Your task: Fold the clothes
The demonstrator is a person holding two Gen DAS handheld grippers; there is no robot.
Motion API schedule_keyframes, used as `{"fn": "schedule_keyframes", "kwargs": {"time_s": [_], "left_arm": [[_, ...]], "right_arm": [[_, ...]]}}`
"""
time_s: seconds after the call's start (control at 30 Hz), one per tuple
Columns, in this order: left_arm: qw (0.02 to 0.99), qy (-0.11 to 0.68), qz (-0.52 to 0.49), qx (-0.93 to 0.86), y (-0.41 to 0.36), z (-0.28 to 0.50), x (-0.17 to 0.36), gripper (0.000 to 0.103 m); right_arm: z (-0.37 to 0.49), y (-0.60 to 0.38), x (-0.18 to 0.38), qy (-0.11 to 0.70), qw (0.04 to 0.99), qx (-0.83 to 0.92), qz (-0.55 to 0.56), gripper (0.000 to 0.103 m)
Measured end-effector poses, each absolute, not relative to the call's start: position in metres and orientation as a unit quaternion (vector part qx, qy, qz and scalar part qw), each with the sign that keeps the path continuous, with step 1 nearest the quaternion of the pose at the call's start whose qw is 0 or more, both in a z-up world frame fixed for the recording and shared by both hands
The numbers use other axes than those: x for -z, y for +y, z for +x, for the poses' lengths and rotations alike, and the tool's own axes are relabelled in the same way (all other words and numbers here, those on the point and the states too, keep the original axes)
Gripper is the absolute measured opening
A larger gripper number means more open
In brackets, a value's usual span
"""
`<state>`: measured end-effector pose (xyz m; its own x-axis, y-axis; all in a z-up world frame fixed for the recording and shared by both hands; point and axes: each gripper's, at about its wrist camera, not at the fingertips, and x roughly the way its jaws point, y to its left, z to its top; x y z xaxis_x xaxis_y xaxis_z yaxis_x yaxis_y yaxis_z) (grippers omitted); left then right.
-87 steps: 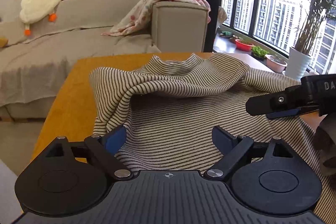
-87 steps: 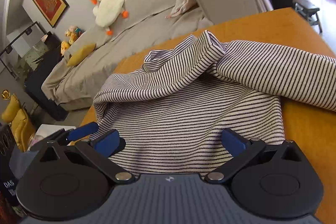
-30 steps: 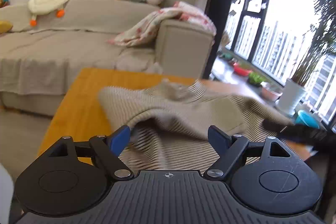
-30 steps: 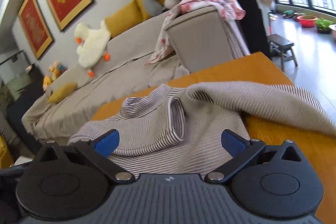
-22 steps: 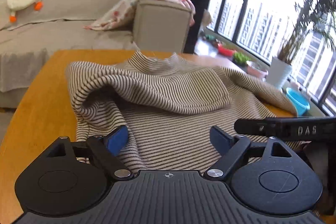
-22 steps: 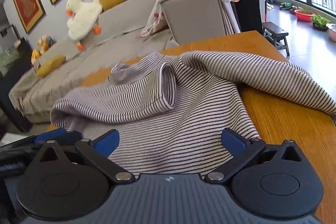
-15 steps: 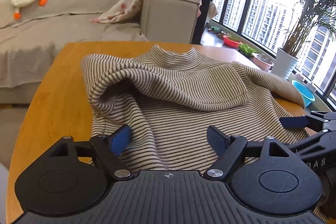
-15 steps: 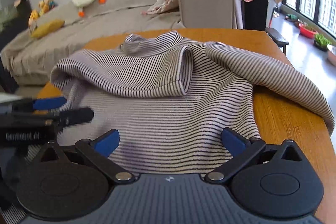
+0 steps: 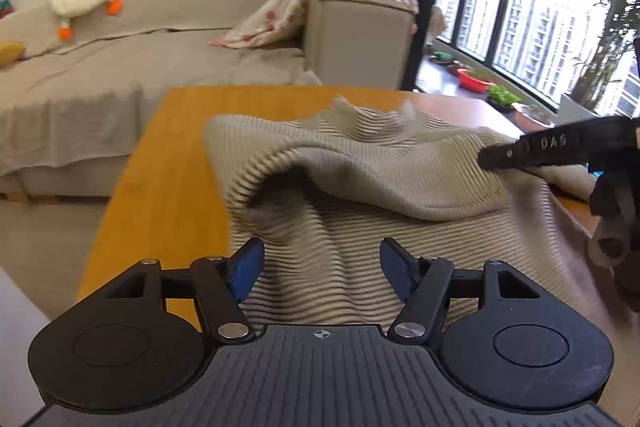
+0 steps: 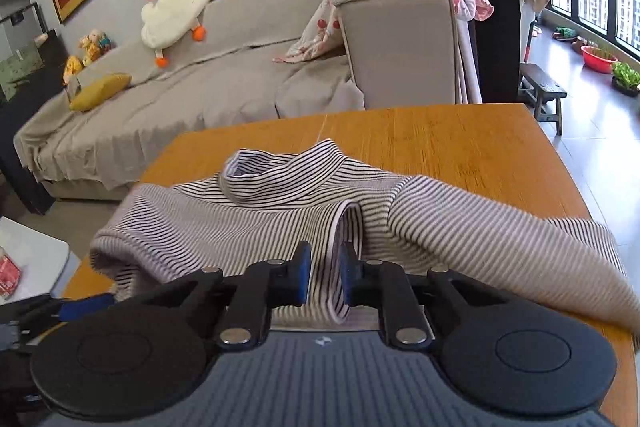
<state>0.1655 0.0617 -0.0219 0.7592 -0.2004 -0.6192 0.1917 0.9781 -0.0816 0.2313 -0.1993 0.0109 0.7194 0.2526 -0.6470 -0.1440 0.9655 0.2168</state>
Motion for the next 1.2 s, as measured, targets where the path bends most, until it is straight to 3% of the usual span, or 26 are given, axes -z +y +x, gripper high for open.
{"fn": "schedule_keyframes", "kwargs": {"time_s": [0.27, 0.5, 0.53, 0.6, 0.63, 0.73, 0.77, 0.97, 1.0, 1.07, 1.13, 1.2], "left_arm": [[0.934, 0.350, 0.004, 0.072, 0.075, 0.182, 0.024, 0.075], [0.934, 0.350, 0.029, 0.070, 0.073, 0.204, 0.026, 0.077], [0.933, 0.350, 0.034, 0.076, 0.072, 0.209, 0.025, 0.073], [0.932, 0.350, 0.046, 0.087, 0.070, 0.220, 0.024, 0.051], [0.931, 0.350, 0.052, 0.093, 0.069, 0.225, 0.024, 0.021], [0.942, 0.319, 0.071, 0.082, 0.086, 0.230, 0.001, 0.015], [0.944, 0.311, 0.087, 0.069, 0.092, 0.231, -0.005, 0.021], [0.938, 0.316, 0.107, 0.099, 0.102, 0.214, -0.008, 0.034], [0.937, 0.317, 0.104, 0.106, 0.102, 0.209, -0.008, 0.035], [0.935, 0.319, 0.097, 0.121, 0.102, 0.199, -0.009, 0.051], [0.933, 0.321, 0.091, 0.136, 0.103, 0.189, -0.009, 0.060], [0.933, 0.320, 0.070, 0.148, 0.105, 0.182, -0.012, 0.062]], "right_arm": [[0.255, -0.176, 0.004, 0.375, 0.909, -0.164, 0.079, 0.018], [0.246, -0.190, 0.009, 0.373, 0.913, -0.146, 0.076, 0.015], [0.243, -0.191, 0.010, 0.369, 0.915, -0.146, 0.073, 0.015], [0.238, -0.194, 0.011, 0.361, 0.918, -0.147, 0.066, 0.015], [0.235, -0.195, 0.012, 0.357, 0.920, -0.148, 0.063, 0.014], [0.226, -0.193, 0.018, 0.332, 0.930, -0.152, 0.039, 0.014], [0.224, -0.192, 0.019, 0.326, 0.932, -0.153, 0.036, 0.014], [0.223, -0.198, 0.018, 0.322, 0.932, -0.154, 0.059, 0.015], [0.222, -0.200, 0.015, 0.324, 0.932, -0.150, 0.068, 0.019], [0.221, -0.205, 0.010, 0.322, 0.931, -0.143, 0.096, 0.044], [0.221, -0.209, 0.004, 0.314, 0.932, -0.140, 0.117, 0.049], [0.227, -0.206, 0.004, 0.317, 0.933, -0.136, 0.106, 0.049]]}}
